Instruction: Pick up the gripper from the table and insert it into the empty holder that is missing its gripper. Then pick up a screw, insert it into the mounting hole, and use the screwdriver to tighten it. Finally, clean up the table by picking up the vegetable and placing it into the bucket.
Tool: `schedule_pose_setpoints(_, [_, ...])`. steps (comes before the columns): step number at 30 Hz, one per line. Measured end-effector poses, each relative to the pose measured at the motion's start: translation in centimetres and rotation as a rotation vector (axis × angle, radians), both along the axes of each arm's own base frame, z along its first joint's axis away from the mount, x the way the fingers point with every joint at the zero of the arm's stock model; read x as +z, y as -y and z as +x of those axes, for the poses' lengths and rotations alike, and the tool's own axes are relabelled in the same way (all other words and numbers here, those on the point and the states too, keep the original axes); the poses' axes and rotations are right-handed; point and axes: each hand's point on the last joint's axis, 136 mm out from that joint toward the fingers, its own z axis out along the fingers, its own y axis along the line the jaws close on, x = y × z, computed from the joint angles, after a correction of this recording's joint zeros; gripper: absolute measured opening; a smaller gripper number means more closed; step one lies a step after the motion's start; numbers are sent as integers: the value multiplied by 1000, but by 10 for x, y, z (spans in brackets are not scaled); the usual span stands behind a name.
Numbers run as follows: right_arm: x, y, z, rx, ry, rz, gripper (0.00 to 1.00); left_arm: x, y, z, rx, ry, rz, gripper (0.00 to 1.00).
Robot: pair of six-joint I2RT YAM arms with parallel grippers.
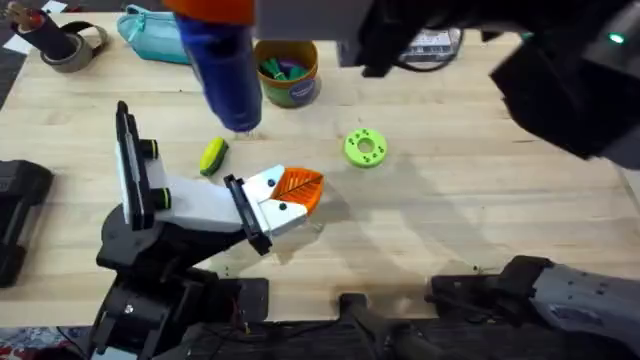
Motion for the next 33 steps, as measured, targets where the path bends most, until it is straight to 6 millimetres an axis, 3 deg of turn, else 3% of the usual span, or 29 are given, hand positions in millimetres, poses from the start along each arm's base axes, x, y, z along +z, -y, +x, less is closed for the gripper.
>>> schedule_pose_setpoints(7, [-14,-12,-1,85,-31,-31,59,0,0,0,0,0,0,15])
schedule_pose_setpoints(28, [-24,-8,-25,222,32,-75,58,0,0,0,0,0,0,15])
schedule_pose_setpoints(33, [-46,-8,-25,227,11,-93,58,0,0,0,0,0,0,15])
